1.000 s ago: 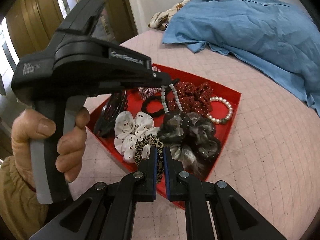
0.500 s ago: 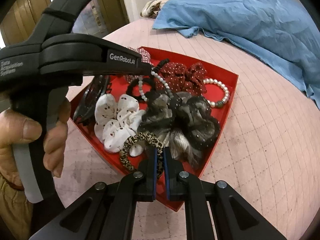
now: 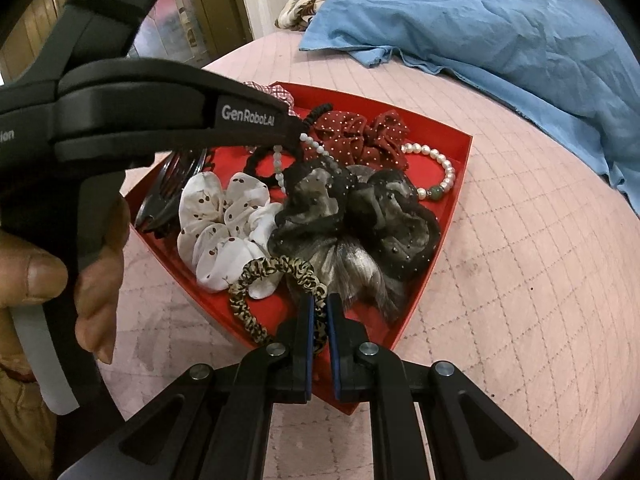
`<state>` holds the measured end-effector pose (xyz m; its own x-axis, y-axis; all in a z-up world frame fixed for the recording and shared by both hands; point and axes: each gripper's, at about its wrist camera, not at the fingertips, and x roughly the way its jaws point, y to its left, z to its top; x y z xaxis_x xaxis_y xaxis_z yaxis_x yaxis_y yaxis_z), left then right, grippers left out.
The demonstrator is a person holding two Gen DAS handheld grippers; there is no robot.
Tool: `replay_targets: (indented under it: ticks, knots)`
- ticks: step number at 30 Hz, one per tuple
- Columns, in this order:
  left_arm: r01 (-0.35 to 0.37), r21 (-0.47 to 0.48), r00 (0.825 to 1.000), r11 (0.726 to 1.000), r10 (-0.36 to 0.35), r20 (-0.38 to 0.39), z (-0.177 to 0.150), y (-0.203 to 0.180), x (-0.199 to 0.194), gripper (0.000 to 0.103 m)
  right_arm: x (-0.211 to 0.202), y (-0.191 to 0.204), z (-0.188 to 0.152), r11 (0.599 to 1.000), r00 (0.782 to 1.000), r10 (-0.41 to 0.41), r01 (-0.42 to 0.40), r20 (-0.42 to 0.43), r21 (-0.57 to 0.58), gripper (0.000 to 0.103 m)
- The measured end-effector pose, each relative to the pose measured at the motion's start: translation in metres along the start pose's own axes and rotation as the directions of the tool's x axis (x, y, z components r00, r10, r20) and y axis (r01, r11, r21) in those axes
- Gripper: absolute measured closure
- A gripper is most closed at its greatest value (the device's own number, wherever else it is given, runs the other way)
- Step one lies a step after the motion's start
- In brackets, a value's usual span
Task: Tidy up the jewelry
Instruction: 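Lower both items into the tray and open both tools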
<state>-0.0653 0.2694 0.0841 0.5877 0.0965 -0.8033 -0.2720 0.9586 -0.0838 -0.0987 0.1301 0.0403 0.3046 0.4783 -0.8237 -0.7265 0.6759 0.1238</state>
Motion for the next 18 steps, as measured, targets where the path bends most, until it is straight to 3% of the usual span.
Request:
replay_targets:
  ticks: [7, 12, 15, 18]
  knots:
    - [0.004, 0.0, 1.0, 1.0, -0.004, 0.007, -0.001, -0.002, -0.003, 0.096, -0.001, -0.001, -0.001, 1.0, 1.0, 0.006, -0.006, 0.006, 0.01, 0.095]
    - [0.0, 0.004, 1.0, 1.0, 0.0, 0.031, 0.0, -0.003, -0.009, 0.068, -0.005, -0.001, -0.002, 1.0, 1.0, 0.007, -0.007, 0.015, 0.012, 0.092]
    - [-0.004, 0.002, 0.998, 1.0, 0.004, 0.056, 0.0, -0.003, -0.015, 0.054, -0.008, 0.001, -0.003, 1.0, 1.0, 0.0, 0.0, 0.024, 0.009, 0.083]
    - [-0.005, -0.004, 0.997, 1.0, 0.006, 0.074, 0.0, -0.001, -0.02, 0.048, -0.013, 0.004, -0.004, 1.0, 0.999, -0.007, 0.007, 0.037, 0.0, 0.072]
